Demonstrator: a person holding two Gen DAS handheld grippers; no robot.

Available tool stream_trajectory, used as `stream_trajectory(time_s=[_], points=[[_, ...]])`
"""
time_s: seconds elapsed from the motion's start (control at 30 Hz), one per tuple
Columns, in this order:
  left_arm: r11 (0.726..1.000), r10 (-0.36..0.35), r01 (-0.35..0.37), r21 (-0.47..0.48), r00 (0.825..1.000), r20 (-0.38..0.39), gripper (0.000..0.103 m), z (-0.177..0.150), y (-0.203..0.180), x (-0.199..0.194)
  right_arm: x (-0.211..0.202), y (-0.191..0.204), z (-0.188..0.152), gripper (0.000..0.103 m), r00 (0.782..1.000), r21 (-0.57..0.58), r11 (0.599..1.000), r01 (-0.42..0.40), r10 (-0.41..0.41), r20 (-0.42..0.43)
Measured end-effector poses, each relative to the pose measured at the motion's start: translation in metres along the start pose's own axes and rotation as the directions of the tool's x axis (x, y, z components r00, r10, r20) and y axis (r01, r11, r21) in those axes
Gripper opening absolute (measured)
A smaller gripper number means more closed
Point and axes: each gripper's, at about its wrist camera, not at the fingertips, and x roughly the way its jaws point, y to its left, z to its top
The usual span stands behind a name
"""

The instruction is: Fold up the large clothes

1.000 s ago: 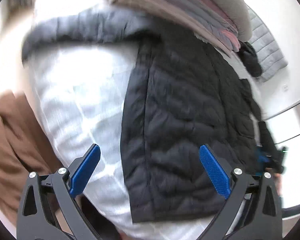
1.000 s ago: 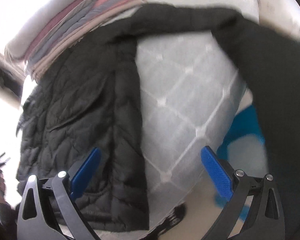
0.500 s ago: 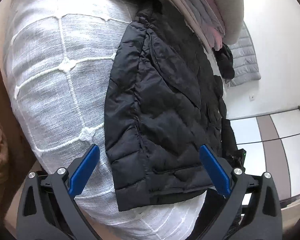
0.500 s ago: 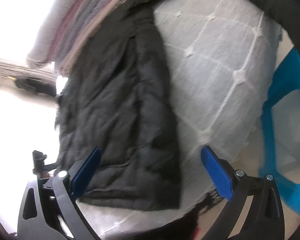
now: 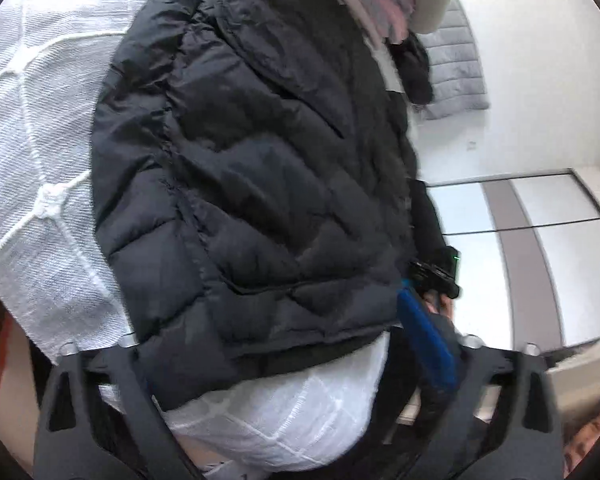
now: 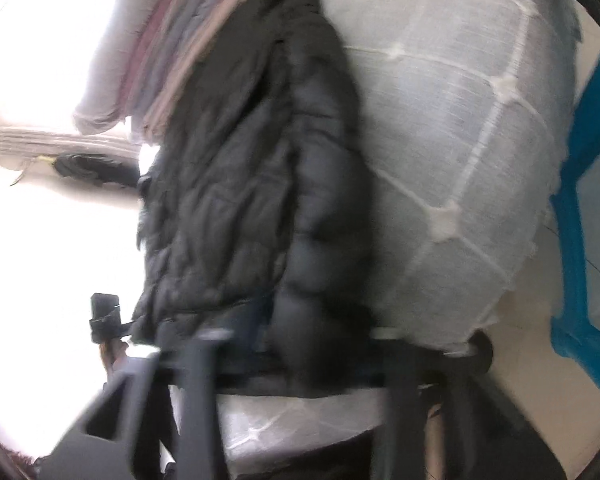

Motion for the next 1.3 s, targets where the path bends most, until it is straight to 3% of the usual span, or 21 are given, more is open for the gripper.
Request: stream_trajectory(time_s=[0.03, 0.07, 0.17, 0.3, 0.6, 0.93, 1.1, 1.13, 1.2, 1.23, 1.27, 1.3], points=[[0.998, 0.054, -0.054, -0.013, 0.998, 0.009, 0.026, 0.000, 0.002, 0.002, 0.000, -0.001, -0.002, 0.014, 1.000, -0.003, 1.000, -0.008, 0.008, 0.006], [0.996, 0.086, -0.086, -0.023, 0.996, 0.017, 0.015, -0.001, 0.003, 0.003, -0.001, -0.001, -0.003, 0.012, 1.000, -0.008, 1.000, -0.014, 0.014, 0.012], [0.990, 0.137, -0.137, 0.017, 0.990, 0.042, 0.008, -0.004, -0.005, 0.005, -0.005, 0.002, -0.007, 0.009, 0.998, -0.042, 0.999, -0.035, 0.037, 0.043], [0.983, 0.172, -0.176, 0.050, 0.982, 0.082, 0.006, -0.005, -0.016, 0.006, -0.010, 0.013, -0.011, 0.008, 0.991, -0.063, 0.995, -0.082, 0.088, 0.097], [0.987, 0.117, -0.133, 0.086, 0.978, 0.172, 0.004, -0.013, -0.038, -0.031, -0.039, 0.040, -0.020, 0.006, 0.955, -0.121, 0.974, -0.190, 0.212, 0.207], [0.978, 0.106, -0.131, 0.164, 0.983, 0.153, 0.004, -0.061, -0.071, -0.071, -0.091, 0.051, -0.081, 0.005, 0.948, -0.169, 0.963, -0.210, 0.243, 0.208], [0.975, 0.118, -0.135, 0.178, 0.988, 0.102, 0.004, -0.112, -0.066, -0.082, -0.104, 0.037, -0.121, 0.005, 0.968, -0.148, 0.972, -0.182, 0.203, 0.144], [0.968, 0.148, -0.158, 0.195, 0.987, 0.068, 0.005, -0.118, -0.065, -0.079, -0.104, 0.035, -0.126, 0.006, 0.982, -0.154, 0.980, -0.125, 0.144, 0.118], [0.947, 0.264, -0.260, 0.190, 0.965, 0.007, 0.011, -0.125, -0.053, -0.071, -0.099, 0.024, -0.126, 0.011, 0.996, -0.132, 0.991, -0.036, 0.045, 0.073], [0.935, 0.313, -0.304, 0.184, 0.950, -0.019, 0.019, -0.125, -0.048, -0.066, -0.098, 0.016, -0.123, 0.019, 0.998, -0.111, 0.993, 0.030, -0.023, 0.065], [0.918, 0.370, -0.361, 0.165, 0.929, -0.028, 0.029, -0.121, -0.040, -0.066, -0.099, 0.009, -0.118, 0.038, 0.994, -0.090, 0.992, 0.088, -0.082, 0.078], [0.905, 0.404, -0.398, 0.149, 0.915, -0.011, 0.035, -0.122, -0.035, -0.072, -0.104, 0.004, -0.114, 0.045, 0.986, -0.070, 0.988, 0.138, -0.130, 0.105]])
